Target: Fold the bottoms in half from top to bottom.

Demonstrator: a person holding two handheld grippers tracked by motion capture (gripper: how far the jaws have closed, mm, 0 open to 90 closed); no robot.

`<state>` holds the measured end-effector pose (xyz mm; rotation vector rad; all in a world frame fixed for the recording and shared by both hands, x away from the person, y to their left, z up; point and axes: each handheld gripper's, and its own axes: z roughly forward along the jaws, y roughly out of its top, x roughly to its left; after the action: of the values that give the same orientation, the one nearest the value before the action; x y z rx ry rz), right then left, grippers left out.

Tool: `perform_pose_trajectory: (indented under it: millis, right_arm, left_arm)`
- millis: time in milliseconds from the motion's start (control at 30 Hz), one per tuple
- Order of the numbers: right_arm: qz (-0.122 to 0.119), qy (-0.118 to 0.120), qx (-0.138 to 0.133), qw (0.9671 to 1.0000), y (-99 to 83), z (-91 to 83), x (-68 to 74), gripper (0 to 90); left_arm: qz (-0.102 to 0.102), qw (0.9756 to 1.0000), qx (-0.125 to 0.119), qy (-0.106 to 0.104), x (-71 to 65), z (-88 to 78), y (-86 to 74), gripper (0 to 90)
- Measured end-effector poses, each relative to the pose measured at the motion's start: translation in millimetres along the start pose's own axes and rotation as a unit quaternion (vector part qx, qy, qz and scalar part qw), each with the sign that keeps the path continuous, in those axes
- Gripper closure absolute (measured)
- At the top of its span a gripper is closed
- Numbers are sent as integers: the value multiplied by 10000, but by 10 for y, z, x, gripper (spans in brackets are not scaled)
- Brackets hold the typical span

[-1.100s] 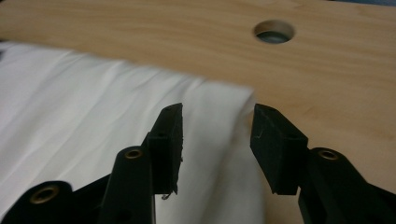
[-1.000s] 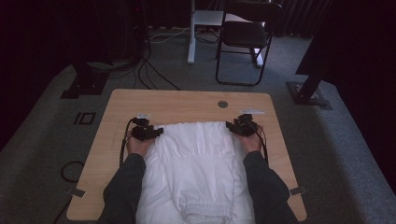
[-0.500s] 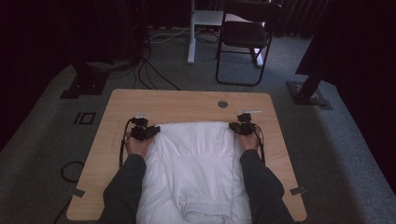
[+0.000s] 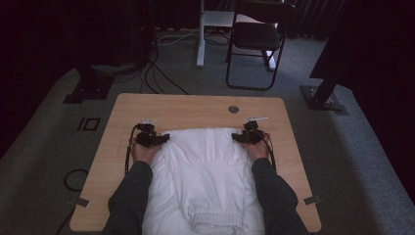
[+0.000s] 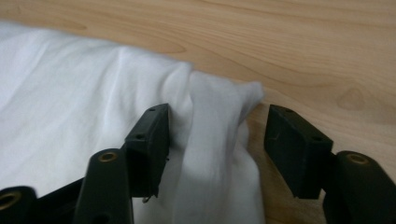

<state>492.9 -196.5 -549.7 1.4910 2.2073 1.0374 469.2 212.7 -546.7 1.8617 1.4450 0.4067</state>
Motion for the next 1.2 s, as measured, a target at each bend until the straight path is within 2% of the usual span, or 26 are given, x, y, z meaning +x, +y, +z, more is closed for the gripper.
perform_pose_trajectory:
  millis: [67,100,133,167,233,333,367,500,533,567,600,667,700,733,800,867,900,933,967,1067,1200]
  right_arm:
    - [-51,-16,16,10000,2,1,23,482]
    - [-51,-16,16,10000,2,1,23,482]
    - [3,62,42,10000,6,-3,25,530]
    - [67,128,104,9998,14,-8,31,618]
    - [141,214,191,9995,21,-12,43,687]
    - [122,227,259,9993,33,-14,49,731]
    - [140,253,249,9993,33,-15,50,764]
    - [83,236,185,9995,51,-47,49,777]
    - [32,246,120,9996,66,-75,43,777]
    - [32,282,-61,9996,113,-159,17,780]
    - [64,302,-116,9995,137,-197,12,781]
    - [-38,276,-279,9992,217,-295,11,783]
    - [-38,276,-279,9992,217,-295,11,783]
    - [-112,224,-353,9991,261,-345,18,783]
    - [-287,79,-663,9974,398,-519,20,783]
    - [-349,42,-958,9948,463,-646,9,783]
    - [-349,42,-958,9948,463,-646,9,783]
    - [-344,73,-1104,9933,488,-710,0,783]
    - [-445,139,-1360,9896,517,-817,-6,782]
    - [-606,269,-1423,9876,488,-918,-3,783]
    - [-748,517,-1505,9844,322,-1066,3,797]
  left_arm:
    - [-126,9998,23,-151,-7,-2,0,438]
    - [-126,9998,23,-151,-7,-2,0,532]
    - [-319,9991,21,-291,-9,6,-9,532]
    - [-340,9990,18,-290,-25,12,-11,628]
    - [-195,9995,48,-239,-83,32,-10,715]
    - [-197,9995,86,-244,-108,29,4,762]
    - [-200,9995,84,-246,-106,21,6,803]
    - [-225,9993,-13,-290,-99,-29,40,823]
    - [-248,9988,-171,-374,-88,-93,78,823]
    - [-215,9989,-194,-381,-89,-117,103,826]
    - [-164,9988,-245,-380,-108,-148,145,827]
    - [-38,9983,-412,-417,-156,-231,259,829]
    - [-38,9983,-412,-417,-156,-231,259,830]
    - [57,9968,-633,-485,-209,-344,417,830]
    - [141,9950,-835,-529,-245,-438,549,832]
    - [185,9928,-1019,-602,-265,-527,650,833]
    - [185,9928,-1019,-602,-265,-527,650,833]
    - [231,9902,-1190,-699,-277,-609,702,833]
    - [231,9891,-1248,-750,-284,-646,705,832]
    - [346,9874,-1290,-851,-307,-728,653,831]
    - [349,9840,-1370,-1087,-300,-843,512,831]
